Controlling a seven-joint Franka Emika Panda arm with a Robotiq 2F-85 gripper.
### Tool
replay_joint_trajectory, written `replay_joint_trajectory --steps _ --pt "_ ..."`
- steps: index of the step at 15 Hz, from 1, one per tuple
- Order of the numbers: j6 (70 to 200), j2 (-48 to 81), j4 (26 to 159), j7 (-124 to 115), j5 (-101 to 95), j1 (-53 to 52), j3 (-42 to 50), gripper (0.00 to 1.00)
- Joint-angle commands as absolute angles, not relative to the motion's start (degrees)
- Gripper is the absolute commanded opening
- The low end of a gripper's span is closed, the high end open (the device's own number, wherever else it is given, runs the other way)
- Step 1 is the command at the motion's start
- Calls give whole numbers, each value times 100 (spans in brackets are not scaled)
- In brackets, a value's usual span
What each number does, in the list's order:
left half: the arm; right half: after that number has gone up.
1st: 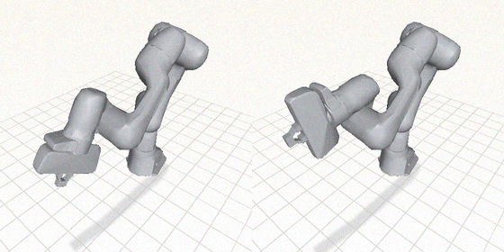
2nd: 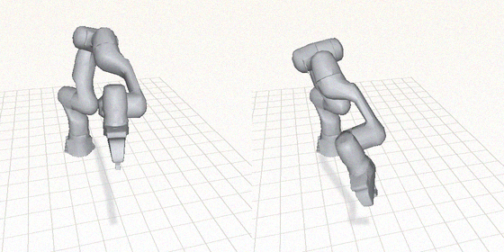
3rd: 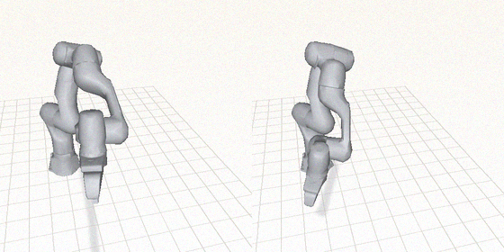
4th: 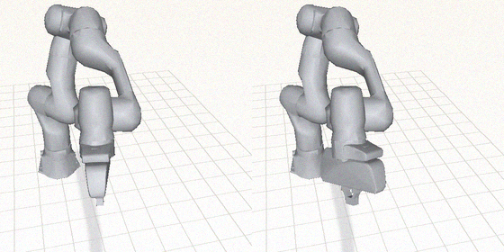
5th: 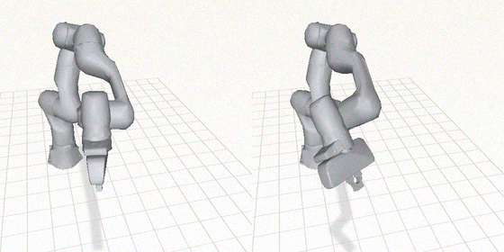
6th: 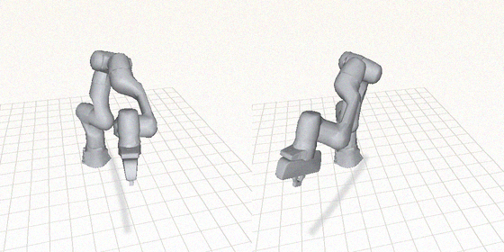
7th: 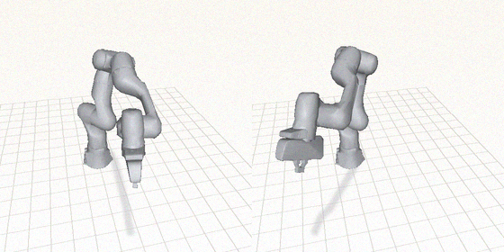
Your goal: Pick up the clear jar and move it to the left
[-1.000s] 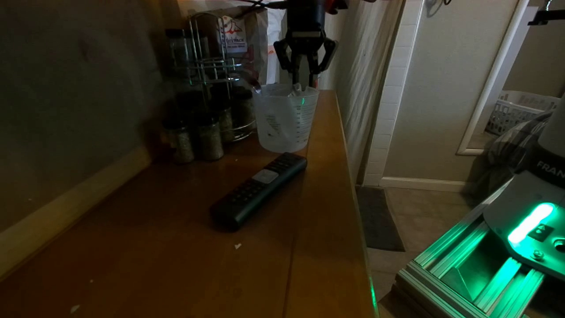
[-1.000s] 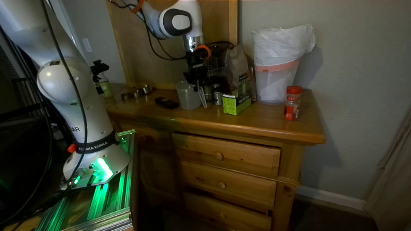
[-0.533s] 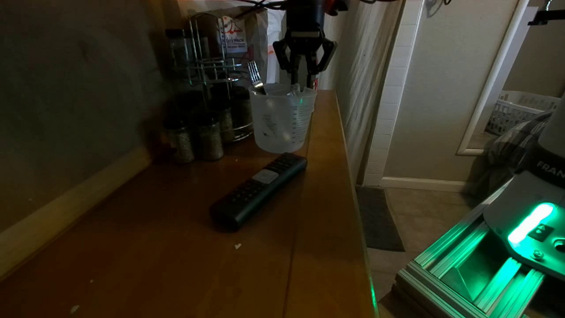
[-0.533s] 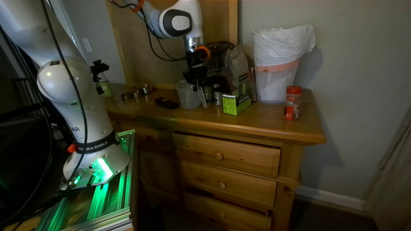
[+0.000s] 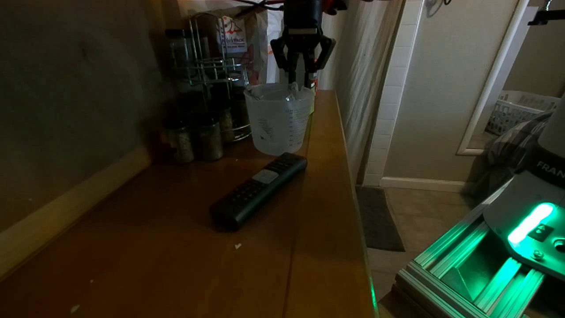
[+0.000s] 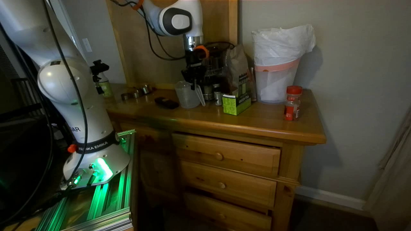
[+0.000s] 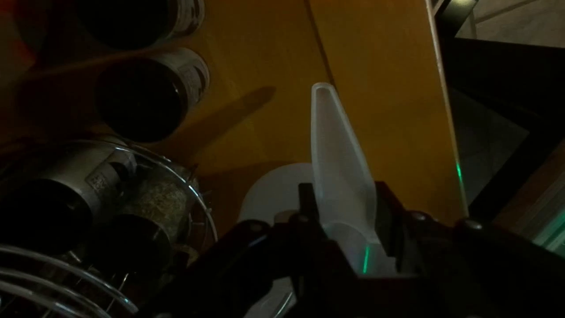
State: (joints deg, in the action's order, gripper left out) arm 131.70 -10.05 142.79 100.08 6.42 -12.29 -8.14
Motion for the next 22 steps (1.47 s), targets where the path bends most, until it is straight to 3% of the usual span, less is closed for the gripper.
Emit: replay_joint_trajectory --steps 1,22 --pt "12634 -958 13909 10108 939 -1312 -729 10" --pt "11592 -649 13187 11214 2772 -1160 -578 10"
